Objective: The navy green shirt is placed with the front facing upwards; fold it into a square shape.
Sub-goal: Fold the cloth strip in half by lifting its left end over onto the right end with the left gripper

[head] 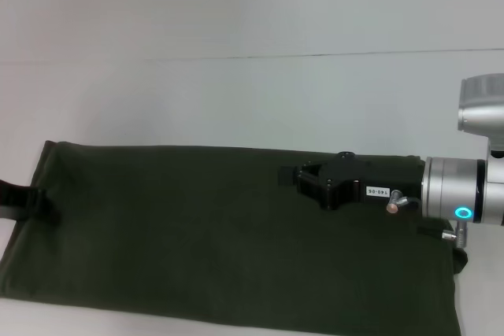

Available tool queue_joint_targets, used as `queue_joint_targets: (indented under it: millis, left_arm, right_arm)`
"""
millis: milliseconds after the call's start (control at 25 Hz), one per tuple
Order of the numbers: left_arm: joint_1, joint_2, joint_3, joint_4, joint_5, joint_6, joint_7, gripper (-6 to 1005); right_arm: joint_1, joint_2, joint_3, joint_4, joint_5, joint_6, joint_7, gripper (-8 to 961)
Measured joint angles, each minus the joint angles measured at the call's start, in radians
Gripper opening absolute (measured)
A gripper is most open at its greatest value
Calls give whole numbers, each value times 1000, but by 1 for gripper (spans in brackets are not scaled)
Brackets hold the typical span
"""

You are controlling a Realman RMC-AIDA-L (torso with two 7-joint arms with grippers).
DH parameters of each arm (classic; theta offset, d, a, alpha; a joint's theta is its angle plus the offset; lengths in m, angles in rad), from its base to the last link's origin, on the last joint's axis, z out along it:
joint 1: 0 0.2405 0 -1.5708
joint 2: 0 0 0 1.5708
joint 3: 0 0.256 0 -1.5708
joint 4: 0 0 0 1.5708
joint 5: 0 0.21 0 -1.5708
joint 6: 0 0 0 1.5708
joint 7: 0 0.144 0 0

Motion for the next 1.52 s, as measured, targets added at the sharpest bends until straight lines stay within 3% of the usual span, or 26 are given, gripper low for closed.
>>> queue_joint_targets:
  millis: [200,520,960,1160,1520]
  left_arm:
    - [5,4,0,4,18,2,-23,132]
    - [48,3,-10,93,33,39,-36,323]
    - [79,28,-58,148,53,178,-44,805]
    - [92,30,-65,146,68,190,-45,910]
    - [89,28,-53,122,85,200,-31,909]
  right_arm:
    - [-4,0,0,-8,0,-10,0,-1]
    - [-5,-1,-3,-15,0,-16,-1,-1]
    - [-12,-1,-4,-19,0,-19,0,-1]
    - [-15,-1,-1,-20,0,-22,0,-1]
    - [-15,-1,-2,-22,0,-26,0,-1]
